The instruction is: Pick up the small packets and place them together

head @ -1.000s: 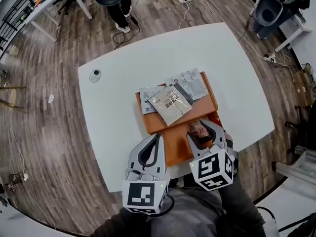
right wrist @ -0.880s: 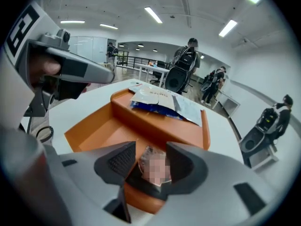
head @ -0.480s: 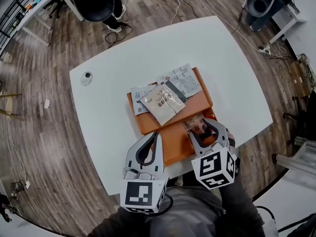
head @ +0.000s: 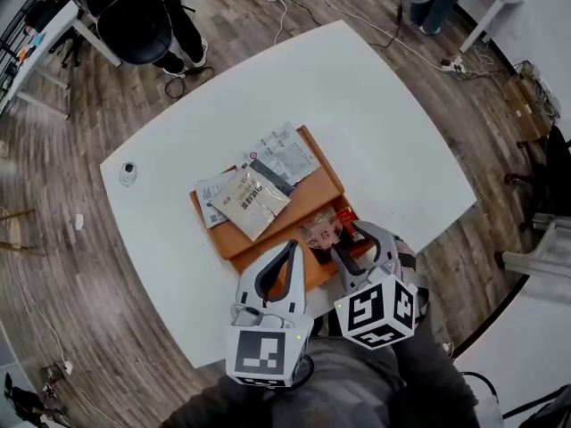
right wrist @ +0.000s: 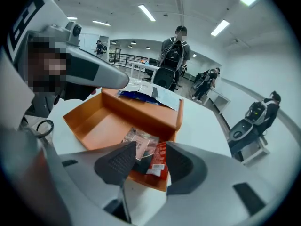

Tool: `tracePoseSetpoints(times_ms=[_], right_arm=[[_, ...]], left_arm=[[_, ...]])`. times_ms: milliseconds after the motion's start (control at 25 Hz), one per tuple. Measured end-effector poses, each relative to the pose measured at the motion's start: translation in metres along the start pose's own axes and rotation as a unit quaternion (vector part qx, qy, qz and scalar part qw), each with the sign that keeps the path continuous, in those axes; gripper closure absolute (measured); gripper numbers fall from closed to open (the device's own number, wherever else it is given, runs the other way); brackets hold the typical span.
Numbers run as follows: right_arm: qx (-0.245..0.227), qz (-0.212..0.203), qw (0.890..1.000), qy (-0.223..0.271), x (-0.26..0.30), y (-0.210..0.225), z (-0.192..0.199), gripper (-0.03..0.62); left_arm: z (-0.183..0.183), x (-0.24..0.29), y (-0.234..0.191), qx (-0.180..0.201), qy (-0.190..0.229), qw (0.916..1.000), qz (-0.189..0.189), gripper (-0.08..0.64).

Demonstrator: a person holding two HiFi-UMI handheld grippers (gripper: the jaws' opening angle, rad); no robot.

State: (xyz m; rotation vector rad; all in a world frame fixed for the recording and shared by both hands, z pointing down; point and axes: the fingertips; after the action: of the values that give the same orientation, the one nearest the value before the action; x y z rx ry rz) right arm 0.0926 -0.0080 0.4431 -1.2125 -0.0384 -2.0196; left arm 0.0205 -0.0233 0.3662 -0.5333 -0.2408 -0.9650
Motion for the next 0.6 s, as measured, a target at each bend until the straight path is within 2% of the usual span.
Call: tracePoseSetpoints(times_ms=[120,200,360,520,600], right_arm=[[-0.005,-0.017,1.000,0.011,0.002,-0.007,-0.008,0.396],[-0.012,-0.028,1.000,0.008,0.006,-0.011,-0.013,0.421],[-0.042,-0.040,0.998,-0.036,0.024,-0.017,-0.011,0.460],[-0.093,-0.023,0.993,-0.073,0.038,-0.016,-0.012,0.568],[-0.110,-0.018,0.990,-0.091,0.045,-0.014,-0.011,0.578]], left_arm=[[-0.001,0.003,0.002,0.005,-0.001,1.0000,-0.001,0.563],[-0.002,0.002,-0.002,0.004,0.001,1.0000,-0.006,0.563],[-0.002,-0.004,-0.020,-0.008,0.000,0.9997,-0.023,0.563],[-0.005,-0.013,-0.044,-0.023,0.013,0.9986,-0.046,0.563],[-0.006,-0.016,-0.053,-0.030,0.016,0.9981,-0.051,0.563]])
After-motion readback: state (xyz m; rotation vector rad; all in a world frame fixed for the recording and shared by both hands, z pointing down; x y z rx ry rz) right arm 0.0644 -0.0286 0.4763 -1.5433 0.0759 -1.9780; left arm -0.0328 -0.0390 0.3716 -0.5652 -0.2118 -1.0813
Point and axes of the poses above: the fingertips, and each gripper's own axes: x forward along the fingers, y to its right, z out of its underside, and after that the axes turned 9 degrees about -x, right-handed
